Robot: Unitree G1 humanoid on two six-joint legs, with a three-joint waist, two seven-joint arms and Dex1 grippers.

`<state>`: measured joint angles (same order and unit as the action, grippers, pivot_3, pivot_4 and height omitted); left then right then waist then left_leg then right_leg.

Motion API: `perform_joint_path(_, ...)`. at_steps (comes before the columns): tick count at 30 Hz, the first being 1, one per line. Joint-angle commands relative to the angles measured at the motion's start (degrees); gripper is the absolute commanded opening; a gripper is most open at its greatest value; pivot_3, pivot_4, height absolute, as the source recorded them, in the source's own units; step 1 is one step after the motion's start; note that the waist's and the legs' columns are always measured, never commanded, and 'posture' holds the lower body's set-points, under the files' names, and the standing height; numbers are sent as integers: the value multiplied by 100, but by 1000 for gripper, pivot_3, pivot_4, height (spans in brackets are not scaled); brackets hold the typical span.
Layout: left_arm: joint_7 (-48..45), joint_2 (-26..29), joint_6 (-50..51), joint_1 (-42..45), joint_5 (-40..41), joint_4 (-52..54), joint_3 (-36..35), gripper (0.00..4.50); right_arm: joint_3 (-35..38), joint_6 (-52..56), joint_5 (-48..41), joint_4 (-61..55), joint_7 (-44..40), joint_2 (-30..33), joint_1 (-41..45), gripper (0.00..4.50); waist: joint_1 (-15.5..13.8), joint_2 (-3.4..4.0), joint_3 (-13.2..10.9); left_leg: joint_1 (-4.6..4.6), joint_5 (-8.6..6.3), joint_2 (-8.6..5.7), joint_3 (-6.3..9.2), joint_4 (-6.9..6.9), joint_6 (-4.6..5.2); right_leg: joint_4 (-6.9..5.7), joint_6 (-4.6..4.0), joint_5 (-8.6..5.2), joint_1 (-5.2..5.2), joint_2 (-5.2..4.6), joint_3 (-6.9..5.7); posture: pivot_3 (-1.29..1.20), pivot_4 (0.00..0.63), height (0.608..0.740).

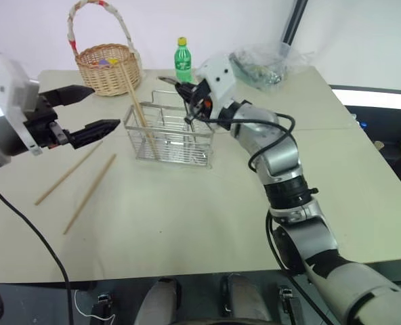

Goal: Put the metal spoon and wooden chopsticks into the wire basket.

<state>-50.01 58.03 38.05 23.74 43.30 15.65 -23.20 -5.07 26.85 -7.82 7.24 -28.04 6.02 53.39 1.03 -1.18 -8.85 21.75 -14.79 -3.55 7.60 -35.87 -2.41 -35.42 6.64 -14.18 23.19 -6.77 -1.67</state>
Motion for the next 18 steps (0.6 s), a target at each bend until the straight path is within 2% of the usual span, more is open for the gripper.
perform_joint_path(1,-32,4,-116,149,-37,19,-17,4500,587,225,-572,-400,240,-167,36,55,1,0,0,0,0,0,0,0,0,1,0,0,0,0,0,0,150,674)
perform_joint_path(6,-68,14,-118,236,-70,-38,23,4500,1112,565,-1406,-509,491,-568,228,55,14,1,0,0,0,1,0,0,0,0,0,0,1,0,0,0,150,674)
perform_joint_path(18,-34,9,-57,150,-42,82,-98,4500,1007,182,-1461,-1,604,-623,-87,55,19,1,0,-2,0,1,-3,3,1,-2,0,0,3,0,0,0,150,674)
